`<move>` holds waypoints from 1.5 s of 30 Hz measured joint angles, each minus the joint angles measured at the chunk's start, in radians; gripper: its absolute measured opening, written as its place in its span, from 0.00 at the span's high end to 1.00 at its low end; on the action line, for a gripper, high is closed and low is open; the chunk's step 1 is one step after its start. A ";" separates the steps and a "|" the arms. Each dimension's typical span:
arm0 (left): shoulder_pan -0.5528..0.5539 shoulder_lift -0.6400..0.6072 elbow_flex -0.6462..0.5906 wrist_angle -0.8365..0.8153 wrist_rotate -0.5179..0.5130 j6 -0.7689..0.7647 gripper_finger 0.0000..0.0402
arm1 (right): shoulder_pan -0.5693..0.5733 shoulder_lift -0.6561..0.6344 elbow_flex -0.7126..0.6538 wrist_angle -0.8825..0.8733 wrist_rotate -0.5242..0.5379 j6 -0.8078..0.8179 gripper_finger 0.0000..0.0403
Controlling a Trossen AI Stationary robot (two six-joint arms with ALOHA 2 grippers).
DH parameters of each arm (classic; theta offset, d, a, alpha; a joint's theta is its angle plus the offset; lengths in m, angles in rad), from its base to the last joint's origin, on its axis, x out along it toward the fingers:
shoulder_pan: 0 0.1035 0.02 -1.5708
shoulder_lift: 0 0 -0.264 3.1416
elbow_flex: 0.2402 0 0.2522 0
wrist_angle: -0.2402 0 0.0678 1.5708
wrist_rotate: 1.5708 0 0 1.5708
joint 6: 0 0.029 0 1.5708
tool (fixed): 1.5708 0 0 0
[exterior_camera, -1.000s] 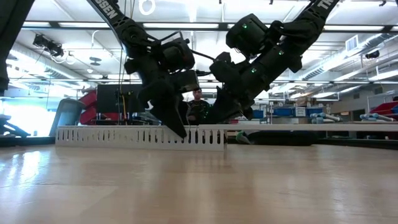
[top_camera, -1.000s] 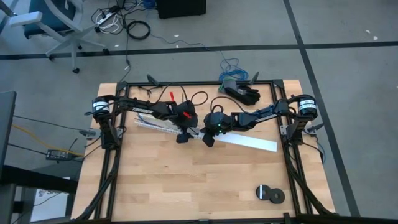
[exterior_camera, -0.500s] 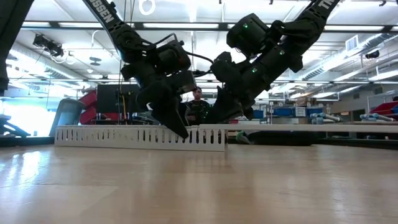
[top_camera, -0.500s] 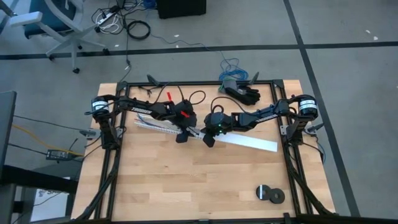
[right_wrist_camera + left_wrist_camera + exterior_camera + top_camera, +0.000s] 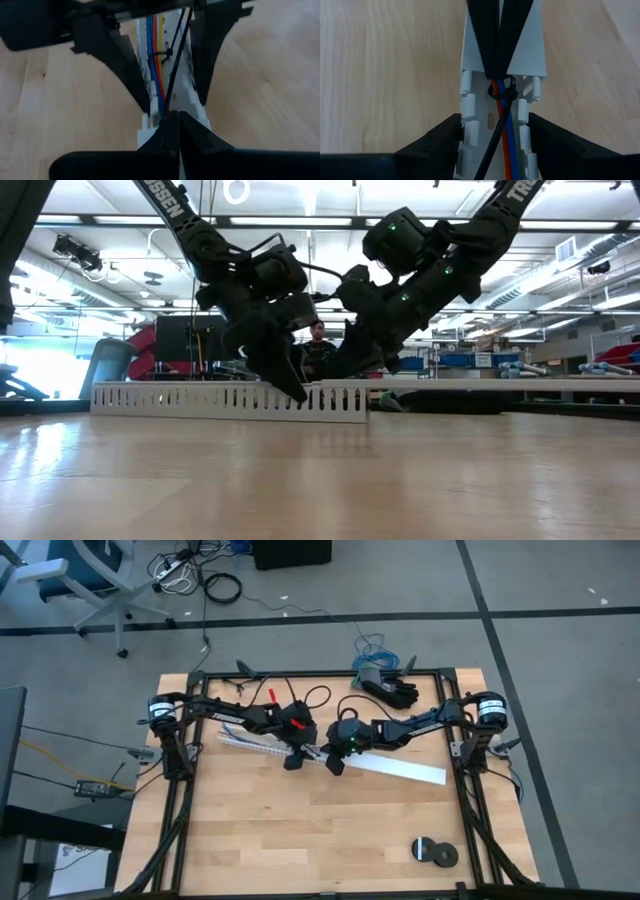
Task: Ziptie cables
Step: Close the white cable duct lid
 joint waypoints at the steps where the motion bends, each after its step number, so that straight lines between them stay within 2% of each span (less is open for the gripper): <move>1: 0.000 0.000 -0.001 0.006 0.000 0.000 0.45 | -0.004 0.003 0.003 0.004 -0.011 0.000 1.00; 4: 0.000 0.002 -0.001 0.023 -0.003 0.000 0.45 | -0.009 0.034 0.006 0.058 -0.027 -0.025 1.00; 6: 0.000 0.002 -0.001 0.023 -0.004 0.001 0.45 | -0.003 0.033 0.006 0.095 0.006 -0.084 1.00; 12: -0.002 0.002 0.000 0.021 -0.001 0.004 0.45 | 0.043 -0.126 0.006 0.076 0.166 -0.225 1.00; 17: -0.002 0.002 0.000 0.018 -0.001 0.004 0.45 | 0.050 -0.250 -0.001 -0.159 0.168 -0.156 1.00; 19: -0.002 0.002 0.000 0.022 -0.001 0.003 0.45 | 0.050 -0.268 0.001 -0.270 0.127 -0.084 1.00; 22: -0.001 0.002 0.000 0.024 -0.001 0.003 0.45 | 0.062 -0.236 -0.001 -0.363 0.070 -0.029 1.00; 33: -0.002 0.001 0.000 0.018 -0.001 0.004 0.45 | 0.021 0.008 0.065 -0.161 -0.038 -0.060 1.00; 45: -0.003 0.001 0.000 0.022 -0.003 -0.004 0.44 | 0.019 -0.024 0.099 -0.186 -0.036 -0.121 1.00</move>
